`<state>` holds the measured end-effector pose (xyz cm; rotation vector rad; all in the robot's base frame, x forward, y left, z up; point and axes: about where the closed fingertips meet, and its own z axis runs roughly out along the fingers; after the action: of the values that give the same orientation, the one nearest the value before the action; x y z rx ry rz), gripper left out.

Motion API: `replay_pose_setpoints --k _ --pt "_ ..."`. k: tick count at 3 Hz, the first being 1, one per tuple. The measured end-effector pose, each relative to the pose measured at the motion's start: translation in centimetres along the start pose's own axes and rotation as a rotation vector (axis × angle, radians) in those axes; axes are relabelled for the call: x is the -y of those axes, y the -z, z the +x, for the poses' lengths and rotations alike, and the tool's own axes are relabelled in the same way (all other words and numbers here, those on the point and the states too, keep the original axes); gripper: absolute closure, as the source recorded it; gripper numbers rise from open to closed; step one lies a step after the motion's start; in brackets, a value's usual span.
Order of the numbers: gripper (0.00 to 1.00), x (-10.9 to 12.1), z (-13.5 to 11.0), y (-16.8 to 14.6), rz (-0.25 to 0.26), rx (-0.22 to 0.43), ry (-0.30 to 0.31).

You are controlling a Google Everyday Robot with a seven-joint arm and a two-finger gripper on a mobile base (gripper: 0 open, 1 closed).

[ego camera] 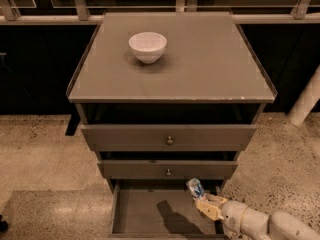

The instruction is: Place redbull can into bottom drawer

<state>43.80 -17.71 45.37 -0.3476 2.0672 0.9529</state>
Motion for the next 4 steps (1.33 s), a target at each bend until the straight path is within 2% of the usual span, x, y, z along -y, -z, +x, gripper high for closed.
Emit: replay_pose_setpoints --k 1,2,3,4 --pt "1.0 2.0 4.1 -2.8 -0.042 -0.1 -0.022" --pt "1.0 5.1 9.4 -6.9 -0.068 -0.209 -0.037" --pt "1.0 5.1 9.4 -6.9 -0.068 -0.209 -0.037" --pt "1.0 7.1 10.2 -8.8 -0.059 -0.198 -0.021"
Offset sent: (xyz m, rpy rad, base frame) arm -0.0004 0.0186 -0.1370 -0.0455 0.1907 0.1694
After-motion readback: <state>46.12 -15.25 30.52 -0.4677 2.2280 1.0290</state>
